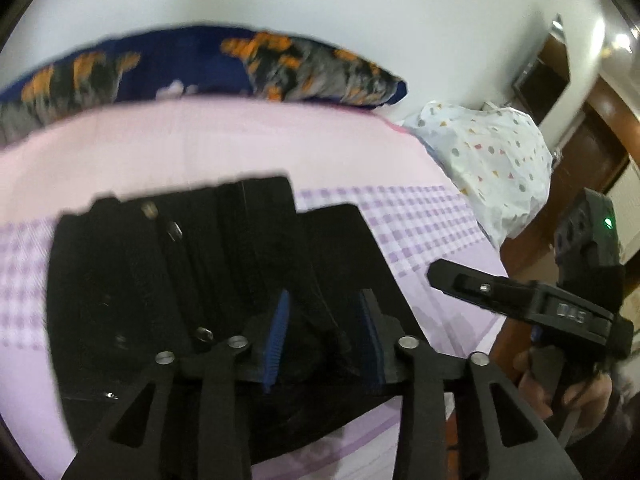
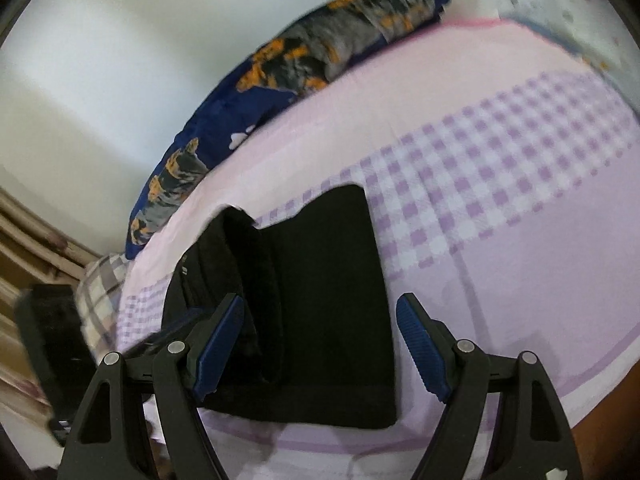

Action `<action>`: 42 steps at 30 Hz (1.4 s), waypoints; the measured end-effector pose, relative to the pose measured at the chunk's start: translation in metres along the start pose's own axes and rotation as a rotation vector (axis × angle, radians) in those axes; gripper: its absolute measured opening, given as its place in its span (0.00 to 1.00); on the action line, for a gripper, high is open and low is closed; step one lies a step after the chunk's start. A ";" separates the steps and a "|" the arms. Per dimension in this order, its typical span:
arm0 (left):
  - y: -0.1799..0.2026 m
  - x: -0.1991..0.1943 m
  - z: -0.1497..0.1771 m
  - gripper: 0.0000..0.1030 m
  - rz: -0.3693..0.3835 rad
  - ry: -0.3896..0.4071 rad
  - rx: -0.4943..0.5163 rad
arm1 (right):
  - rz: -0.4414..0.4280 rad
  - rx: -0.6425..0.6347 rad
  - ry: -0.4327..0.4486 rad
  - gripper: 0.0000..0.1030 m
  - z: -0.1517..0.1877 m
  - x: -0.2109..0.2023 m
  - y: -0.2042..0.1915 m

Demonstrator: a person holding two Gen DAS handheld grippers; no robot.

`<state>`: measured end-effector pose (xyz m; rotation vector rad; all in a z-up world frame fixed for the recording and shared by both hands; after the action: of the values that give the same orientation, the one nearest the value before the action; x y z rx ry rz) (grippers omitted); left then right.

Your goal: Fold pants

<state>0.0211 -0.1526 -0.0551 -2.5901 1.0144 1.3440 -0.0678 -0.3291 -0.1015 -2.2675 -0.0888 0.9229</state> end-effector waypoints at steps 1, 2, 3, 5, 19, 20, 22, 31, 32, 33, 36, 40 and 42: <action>0.000 -0.005 -0.002 0.45 -0.010 0.015 0.011 | 0.004 -0.021 0.001 0.75 -0.001 0.001 -0.003; -0.001 -0.012 -0.004 0.46 -0.017 0.032 0.020 | 0.003 -0.034 -0.005 0.75 -0.001 0.003 -0.006; -0.004 -0.019 -0.006 0.47 -0.026 0.051 0.022 | -0.001 -0.037 -0.014 0.75 -0.001 0.005 -0.007; -0.016 -0.031 -0.009 0.50 -0.058 0.076 0.006 | -0.037 -0.034 -0.040 0.75 -0.002 0.010 -0.010; -0.146 -0.040 0.035 0.52 -0.367 0.029 -0.191 | -0.242 0.027 -0.295 0.68 -0.010 0.077 -0.015; -0.149 -0.037 0.038 0.52 -0.373 0.019 -0.201 | -0.247 0.026 -0.311 0.68 -0.011 0.082 -0.014; -0.152 -0.032 0.042 0.52 -0.372 0.002 -0.205 | -0.240 0.029 -0.341 0.66 -0.012 0.092 -0.010; -0.152 -0.005 0.048 0.52 -0.305 -0.064 -0.227 | -0.279 0.010 -0.352 0.59 -0.019 0.112 -0.008; -0.151 -0.002 0.048 0.52 -0.299 -0.070 -0.232 | -0.284 0.004 -0.350 0.58 -0.019 0.114 -0.009; -0.152 0.002 0.049 0.53 -0.307 -0.076 -0.232 | -0.289 -0.002 -0.353 0.56 -0.019 0.116 -0.011; -0.152 0.006 0.053 0.55 -0.314 -0.073 -0.225 | -0.320 -0.023 -0.373 0.45 -0.018 0.125 -0.017; -0.158 0.007 0.055 0.56 -0.292 -0.082 -0.250 | -0.362 -0.012 -0.394 0.35 -0.013 0.137 -0.021; -0.160 0.008 0.055 0.56 -0.278 -0.083 -0.267 | -0.377 0.005 -0.396 0.33 -0.014 0.139 -0.021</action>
<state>0.0763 -0.0134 -0.1339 -2.6993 0.4660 1.5863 0.0488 -0.2787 -0.1644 -1.9385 -0.6630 1.1411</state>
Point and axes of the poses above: each gripper's, at about its wrist camera, not at the fingertips, and x roughly the way its jaws point, y to its right, z to its underside, the point moved 2 cm from there along x, roughly the way its jaws point, and after that the axes turned 7 degrees about -z, right-handed, at the moved point
